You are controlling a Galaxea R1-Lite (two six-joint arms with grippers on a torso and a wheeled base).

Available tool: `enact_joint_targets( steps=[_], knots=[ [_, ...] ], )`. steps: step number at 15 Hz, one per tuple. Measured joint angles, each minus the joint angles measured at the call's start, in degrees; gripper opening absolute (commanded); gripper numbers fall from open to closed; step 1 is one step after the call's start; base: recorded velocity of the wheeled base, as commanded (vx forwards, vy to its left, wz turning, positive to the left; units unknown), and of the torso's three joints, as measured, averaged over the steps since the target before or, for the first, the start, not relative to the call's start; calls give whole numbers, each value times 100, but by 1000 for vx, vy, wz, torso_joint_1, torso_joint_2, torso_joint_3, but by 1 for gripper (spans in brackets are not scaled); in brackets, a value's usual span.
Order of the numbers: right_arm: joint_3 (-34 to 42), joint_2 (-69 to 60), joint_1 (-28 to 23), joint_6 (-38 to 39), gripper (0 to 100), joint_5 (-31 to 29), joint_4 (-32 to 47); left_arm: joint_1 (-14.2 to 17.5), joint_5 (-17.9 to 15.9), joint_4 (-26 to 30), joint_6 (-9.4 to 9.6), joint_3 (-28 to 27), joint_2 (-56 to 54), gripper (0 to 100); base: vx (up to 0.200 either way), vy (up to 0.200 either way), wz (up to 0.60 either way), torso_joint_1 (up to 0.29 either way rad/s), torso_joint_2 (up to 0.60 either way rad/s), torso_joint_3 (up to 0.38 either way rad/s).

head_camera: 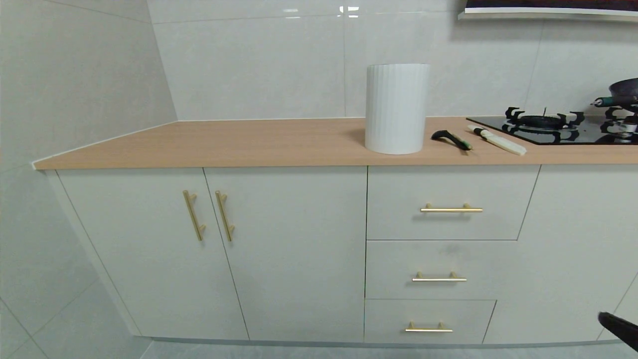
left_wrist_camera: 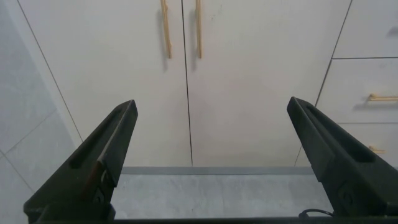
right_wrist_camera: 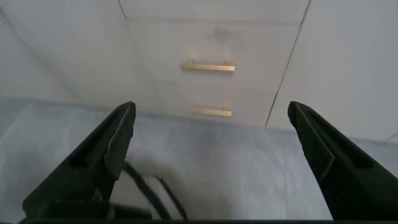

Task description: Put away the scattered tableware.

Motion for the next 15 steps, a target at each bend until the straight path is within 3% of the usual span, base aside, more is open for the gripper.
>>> enact_joint_targets(
  steps=[4, 8, 11, 15],
  knots=[
    [-734, 2671, 55, 11, 100, -5, -697, 0, 0, 0, 2, 0, 0, 100, 0, 0, 0, 0, 0, 0],
    [-1147, 4879, 80, 0, 100, -85, -2105, 0, 0, 0, 2, 0, 0, 100, 0, 0, 0, 0, 0, 0],
    [-1420, 6117, 88, -10, 100, -244, -2886, 0, 0, 0, 2, 0, 0, 100, 0, 0, 0, 0, 0, 0],
    [-2020, 7366, 143, -11, 100, -310, -3218, 0, 0, 0, 2, 0, 0, 100, 0, 0, 0, 0, 0, 0]
  ],
)
